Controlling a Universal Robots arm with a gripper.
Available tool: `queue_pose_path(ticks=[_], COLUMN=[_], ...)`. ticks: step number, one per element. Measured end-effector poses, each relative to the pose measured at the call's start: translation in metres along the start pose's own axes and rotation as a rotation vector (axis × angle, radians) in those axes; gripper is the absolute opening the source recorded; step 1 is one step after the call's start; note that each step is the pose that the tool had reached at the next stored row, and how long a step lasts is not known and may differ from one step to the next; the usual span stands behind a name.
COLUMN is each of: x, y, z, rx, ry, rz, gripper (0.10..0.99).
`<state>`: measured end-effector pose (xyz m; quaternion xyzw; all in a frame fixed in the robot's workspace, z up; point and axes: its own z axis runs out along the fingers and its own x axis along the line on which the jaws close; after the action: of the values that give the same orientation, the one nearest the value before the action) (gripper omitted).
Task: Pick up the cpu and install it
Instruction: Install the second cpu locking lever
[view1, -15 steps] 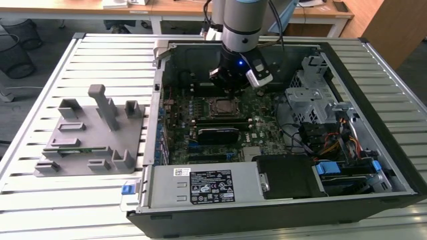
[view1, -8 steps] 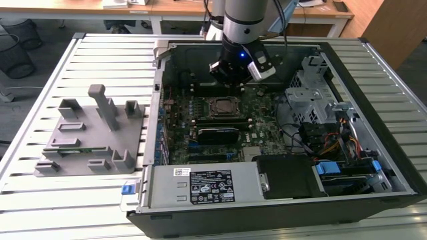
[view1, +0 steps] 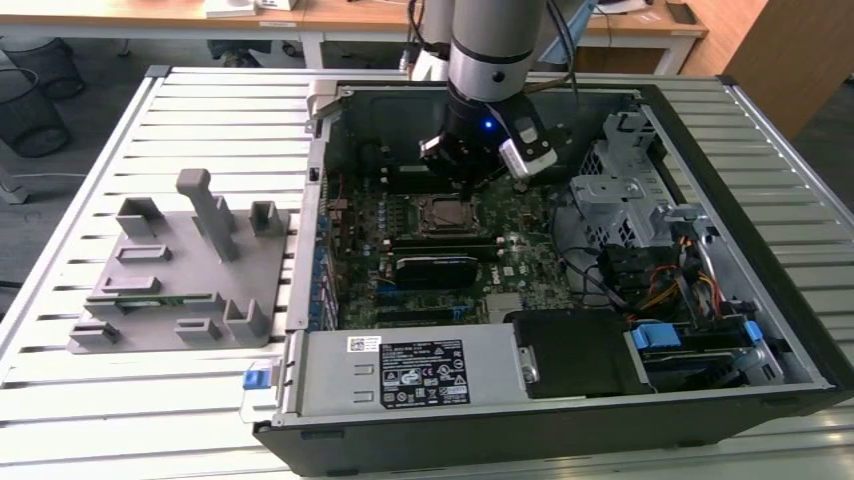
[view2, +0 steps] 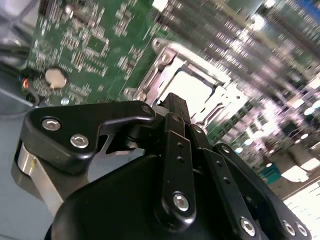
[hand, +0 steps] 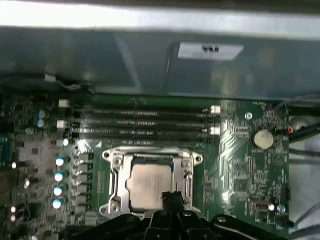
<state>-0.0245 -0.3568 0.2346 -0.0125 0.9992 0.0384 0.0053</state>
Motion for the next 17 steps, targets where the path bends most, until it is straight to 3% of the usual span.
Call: queue_pose_path(ticks=[2, 3, 5, 6, 11, 17], x=[0.0001, 0.0002, 0.0002, 0.0002, 0.0005, 0.001], y=[-0.006, -0.0078, -0.0095, -0.0104, -0.0181, -0.0393], z=[-0.0004, -0.0005, -0.0006, -0.0007, -0.0013, -0.0026], rx=[-0.003, -0.014, -0.049, -0.061, -0.061, -0.061], ry=[-0.0002, -0.0004, -0.0006, -0.0008, -0.0006, -0.0007], rz=[0.0, 0.0, 0.0, 0.001, 0.001, 0.001], gripper=[0.106, 0.106, 0.106, 0.106, 0.106, 0.106])
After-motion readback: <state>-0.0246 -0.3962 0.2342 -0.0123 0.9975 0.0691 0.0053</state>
